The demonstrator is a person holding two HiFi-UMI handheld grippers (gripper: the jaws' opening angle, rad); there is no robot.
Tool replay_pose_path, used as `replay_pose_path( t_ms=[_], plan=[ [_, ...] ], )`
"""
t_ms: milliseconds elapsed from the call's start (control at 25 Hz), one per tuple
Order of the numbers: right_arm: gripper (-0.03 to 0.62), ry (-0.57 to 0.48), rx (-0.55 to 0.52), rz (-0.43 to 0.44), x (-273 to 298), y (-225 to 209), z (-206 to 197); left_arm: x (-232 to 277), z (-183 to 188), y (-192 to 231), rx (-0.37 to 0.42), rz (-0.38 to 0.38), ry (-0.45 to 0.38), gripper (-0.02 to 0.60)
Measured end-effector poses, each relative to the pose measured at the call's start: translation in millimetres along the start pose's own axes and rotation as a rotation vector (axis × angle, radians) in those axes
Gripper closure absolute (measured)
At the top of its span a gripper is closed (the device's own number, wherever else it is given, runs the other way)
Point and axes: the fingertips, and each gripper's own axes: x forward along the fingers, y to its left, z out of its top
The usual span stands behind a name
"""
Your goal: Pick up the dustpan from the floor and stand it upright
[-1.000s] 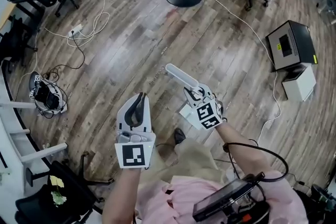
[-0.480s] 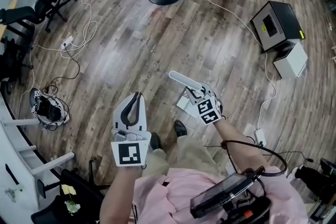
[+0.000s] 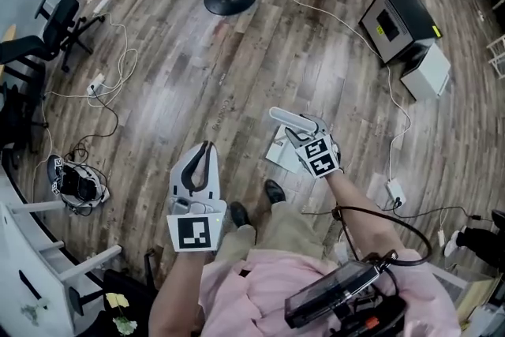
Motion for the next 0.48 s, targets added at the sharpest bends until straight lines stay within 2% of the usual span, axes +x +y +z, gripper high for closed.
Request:
replay_pose_path(
  t_ms=[320, 480],
  plan=[
    [0.333, -0.025, 0.064, -0.086, -45.6, -12.6, -0.4, -0.7, 38.0, -19.3, 0.031, -0.074, -0.074, 0.557],
    [0.326, -0.055, 0.097, -0.132, -85.9, -15.4, 3.6, 2.1, 53.8, -26.3, 0.014, -0.094, -0.096, 0.557]
  ],
)
